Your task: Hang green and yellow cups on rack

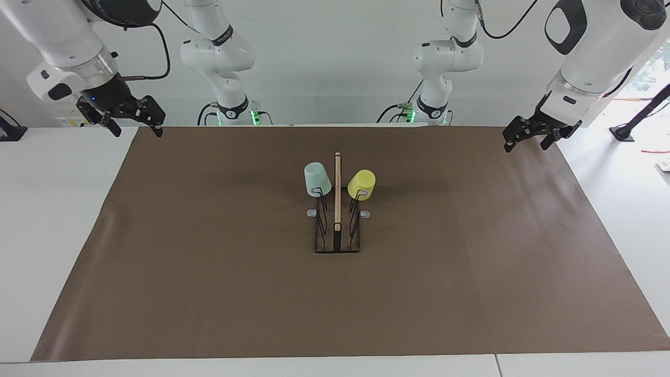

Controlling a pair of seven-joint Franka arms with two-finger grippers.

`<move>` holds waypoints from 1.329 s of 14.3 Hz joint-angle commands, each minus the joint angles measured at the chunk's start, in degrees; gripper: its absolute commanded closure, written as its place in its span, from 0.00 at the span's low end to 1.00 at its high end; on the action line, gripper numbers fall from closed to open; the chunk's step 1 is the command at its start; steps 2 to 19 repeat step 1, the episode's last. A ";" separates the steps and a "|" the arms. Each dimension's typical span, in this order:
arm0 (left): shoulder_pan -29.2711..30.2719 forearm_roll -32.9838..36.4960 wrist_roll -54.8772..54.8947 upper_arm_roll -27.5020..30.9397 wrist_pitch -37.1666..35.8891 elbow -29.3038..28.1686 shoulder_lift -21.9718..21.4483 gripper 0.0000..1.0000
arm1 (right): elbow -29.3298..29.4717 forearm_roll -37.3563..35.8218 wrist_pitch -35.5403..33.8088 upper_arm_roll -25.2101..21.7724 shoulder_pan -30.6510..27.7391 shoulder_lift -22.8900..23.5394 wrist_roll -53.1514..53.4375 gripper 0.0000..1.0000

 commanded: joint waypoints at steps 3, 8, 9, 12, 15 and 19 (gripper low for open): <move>0.19 0.92 0.39 -0.06 -0.24 -0.86 -0.80 0.00 | 0.19 0.97 0.71 0.24 -0.41 -0.07 0.65 0.00; 0.19 0.92 0.39 -0.06 -0.24 -0.86 -0.80 0.00 | 0.19 0.97 0.71 0.24 -0.41 -0.07 0.65 0.00; 0.19 0.92 0.39 -0.06 -0.24 -0.86 -0.80 0.00 | 0.19 0.97 0.71 0.24 -0.41 -0.07 0.65 0.00; 0.19 0.92 0.39 -0.06 -0.24 -0.86 -0.80 0.00 | 0.19 0.97 0.71 0.24 -0.41 -0.07 0.65 0.00; 0.19 0.92 0.39 -0.06 -0.24 -0.86 -0.80 0.00 | 0.19 0.97 0.71 0.24 -0.41 -0.07 0.65 0.00; 0.19 0.92 0.39 -0.06 -0.24 -0.86 -0.80 0.00 | 0.19 0.97 0.71 0.24 -0.41 -0.07 0.65 0.00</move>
